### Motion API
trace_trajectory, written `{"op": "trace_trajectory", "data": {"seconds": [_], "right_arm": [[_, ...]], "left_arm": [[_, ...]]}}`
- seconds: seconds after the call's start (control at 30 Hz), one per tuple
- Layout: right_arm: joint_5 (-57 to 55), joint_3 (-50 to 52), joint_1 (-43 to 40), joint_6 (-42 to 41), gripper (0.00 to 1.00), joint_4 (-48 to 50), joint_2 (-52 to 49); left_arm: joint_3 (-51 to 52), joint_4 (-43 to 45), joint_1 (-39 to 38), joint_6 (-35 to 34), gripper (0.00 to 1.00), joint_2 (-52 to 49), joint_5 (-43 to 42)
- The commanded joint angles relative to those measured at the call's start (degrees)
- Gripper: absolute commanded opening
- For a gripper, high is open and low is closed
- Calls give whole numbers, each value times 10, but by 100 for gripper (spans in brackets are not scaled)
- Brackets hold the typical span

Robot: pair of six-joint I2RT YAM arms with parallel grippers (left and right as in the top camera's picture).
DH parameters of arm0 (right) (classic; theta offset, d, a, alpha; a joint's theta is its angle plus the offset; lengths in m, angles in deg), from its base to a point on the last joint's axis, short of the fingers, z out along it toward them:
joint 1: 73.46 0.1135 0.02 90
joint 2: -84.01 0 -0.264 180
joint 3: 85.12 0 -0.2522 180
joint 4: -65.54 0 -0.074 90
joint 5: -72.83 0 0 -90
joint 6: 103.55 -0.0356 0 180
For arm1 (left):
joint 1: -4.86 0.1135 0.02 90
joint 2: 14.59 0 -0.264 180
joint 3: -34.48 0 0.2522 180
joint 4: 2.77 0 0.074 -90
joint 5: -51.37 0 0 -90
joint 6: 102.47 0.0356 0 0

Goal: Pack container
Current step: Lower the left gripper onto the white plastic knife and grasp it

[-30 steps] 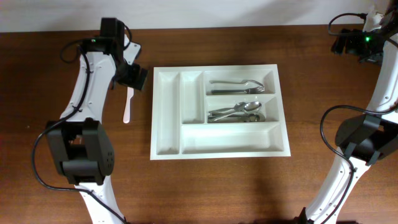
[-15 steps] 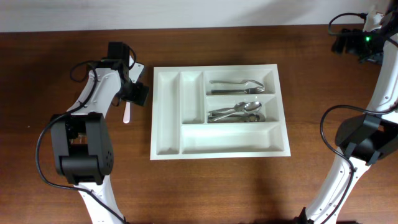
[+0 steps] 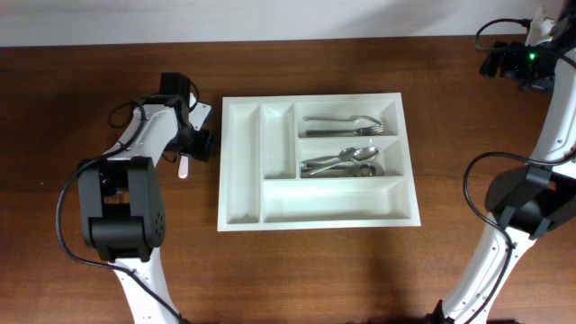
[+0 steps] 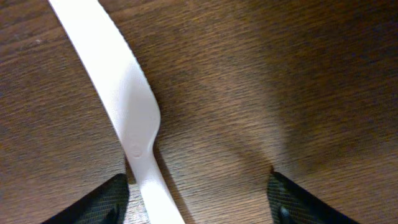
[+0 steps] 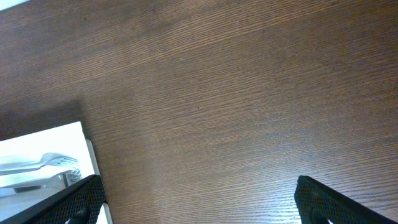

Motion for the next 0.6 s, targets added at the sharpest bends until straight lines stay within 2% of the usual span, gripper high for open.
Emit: {"op": "trace_trajectory", "data": {"seconds": [0.0, 0.1, 0.2, 0.37, 0.5, 0.57], "right_arm": [[1, -10, 2, -6, 99, 0, 13], [1, -10, 2, -6, 99, 0, 13], [1, -10, 2, -6, 99, 0, 13], [1, -10, 2, -6, 99, 0, 13], [1, -10, 2, -6, 99, 0, 13], [1, -10, 2, -6, 99, 0, 13]], "left_arm": [[18, -6, 11, -8, 68, -25, -3], [18, -13, 23, -43, 55, -25, -3], [18, -13, 33, -66, 53, -25, -3], [18, -19, 46, -66, 53, -25, -5], [18, -19, 47, -66, 41, -25, -22], [18, -19, 47, -66, 30, -25, -40]]}}
